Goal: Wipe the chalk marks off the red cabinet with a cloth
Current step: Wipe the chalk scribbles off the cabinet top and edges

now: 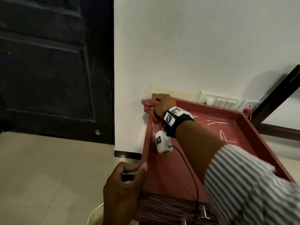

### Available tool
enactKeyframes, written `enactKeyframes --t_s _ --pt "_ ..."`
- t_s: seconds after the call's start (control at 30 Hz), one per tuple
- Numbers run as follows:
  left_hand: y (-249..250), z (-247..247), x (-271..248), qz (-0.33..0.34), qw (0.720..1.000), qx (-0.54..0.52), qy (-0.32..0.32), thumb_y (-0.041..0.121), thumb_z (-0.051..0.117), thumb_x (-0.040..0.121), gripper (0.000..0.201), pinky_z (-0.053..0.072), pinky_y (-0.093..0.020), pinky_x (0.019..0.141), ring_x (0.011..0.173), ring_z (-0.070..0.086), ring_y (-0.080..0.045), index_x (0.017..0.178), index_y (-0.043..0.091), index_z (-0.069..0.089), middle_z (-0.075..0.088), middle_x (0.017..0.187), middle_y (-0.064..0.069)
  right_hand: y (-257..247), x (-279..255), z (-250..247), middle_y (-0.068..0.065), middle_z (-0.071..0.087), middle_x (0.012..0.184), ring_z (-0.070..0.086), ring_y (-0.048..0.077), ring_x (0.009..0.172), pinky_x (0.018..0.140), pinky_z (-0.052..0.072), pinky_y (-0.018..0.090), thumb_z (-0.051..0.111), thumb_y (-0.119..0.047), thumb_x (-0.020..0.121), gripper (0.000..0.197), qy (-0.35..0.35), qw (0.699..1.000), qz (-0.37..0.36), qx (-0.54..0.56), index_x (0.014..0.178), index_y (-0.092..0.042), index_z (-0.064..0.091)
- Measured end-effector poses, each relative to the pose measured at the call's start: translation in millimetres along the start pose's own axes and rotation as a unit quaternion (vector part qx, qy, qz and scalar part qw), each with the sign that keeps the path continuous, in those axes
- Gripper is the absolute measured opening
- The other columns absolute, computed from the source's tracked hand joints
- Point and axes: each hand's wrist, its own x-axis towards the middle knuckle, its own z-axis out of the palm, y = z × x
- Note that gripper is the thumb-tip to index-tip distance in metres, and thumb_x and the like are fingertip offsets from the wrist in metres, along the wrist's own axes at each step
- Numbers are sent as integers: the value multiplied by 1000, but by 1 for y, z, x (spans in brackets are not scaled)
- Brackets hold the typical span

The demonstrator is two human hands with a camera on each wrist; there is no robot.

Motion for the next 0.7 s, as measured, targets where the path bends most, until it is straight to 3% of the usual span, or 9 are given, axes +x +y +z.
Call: enactKeyframes --t_s 0.07,0.2,0.27,0.3,0.37,0.43,0.57,0.63,0.7 --pt "2 -1 -3 -2 1000 2 -1 86 75 57 47 63 -46 85 82 74 -8 82 46 73 77 82 20 5 -37 -10 -2 77 95 70 11 81 73 59 26 72 -15 76 13 -37 998 -15 -49 87 -23 74" --pt "4 -3 -8 5 1000 -4 -9 85 72 62 55 63 -39 80 87 73 -12 83 35 77 76 86 22 19 -140 -42 -13 70 77 62 4 66 57 48 21 61 -8 79 21 75 983 -110 -128 84 -23 74" --pt "3 -4 -12 16 1000 -9 -14 81 74 65 56 60 -31 77 90 73 -10 90 31 77 77 89 21 33 -182 -45 -11 68 80 62 3 71 63 50 21 58 -16 87 13 96 984 -75 -130 89 -24 68" --pt "3 -4 -13 16 1000 -13 -16 74 78 71 50 58 -27 74 90 73 -9 93 29 78 77 89 20 43 -192 -42 -11 69 93 65 6 85 76 54 25 60 -24 89 16 68 987 -39 -138 103 -29 65" --pt "3 -5 -16 12 1000 -8 -23 55 77 84 30 55 -17 68 87 74 -6 96 27 77 77 89 22 59 -208 -33 -7 55 136 51 18 127 108 43 36 62 -35 87 56 -46 968 -13 -245 140 -35 44" --pt "2 -6 -17 18 999 0 -28 46 74 90 21 53 -12 62 83 72 1 97 27 77 76 90 25 64 -212 -29 -6 36 153 35 21 139 118 29 35 64 -34 87 76 -101 945 -48 -308 153 -31 26" --pt "-2 -3 -15 26 1000 6 -14 46 73 90 19 55 -20 68 87 72 -6 94 27 76 76 88 21 51 -186 -36 -3 65 123 62 14 107 89 41 12 61 -26 92 42 -73 940 -134 -305 133 -21 55" --pt "-3 -1 -13 33 999 16 -7 46 72 90 19 55 -23 70 90 70 -7 94 28 74 76 87 13 46 -153 -40 0 68 115 66 19 103 83 44 15 60 -25 92 36 -50 944 -134 -297 128 -21 60" --pt "-4 1 -11 32 999 25 -3 46 71 91 20 58 -27 74 91 69 -7 98 28 73 74 97 13 42 -111 -41 1 67 122 65 22 109 88 45 20 65 -26 88 45 -4 954 -115 -276 132 -24 58"
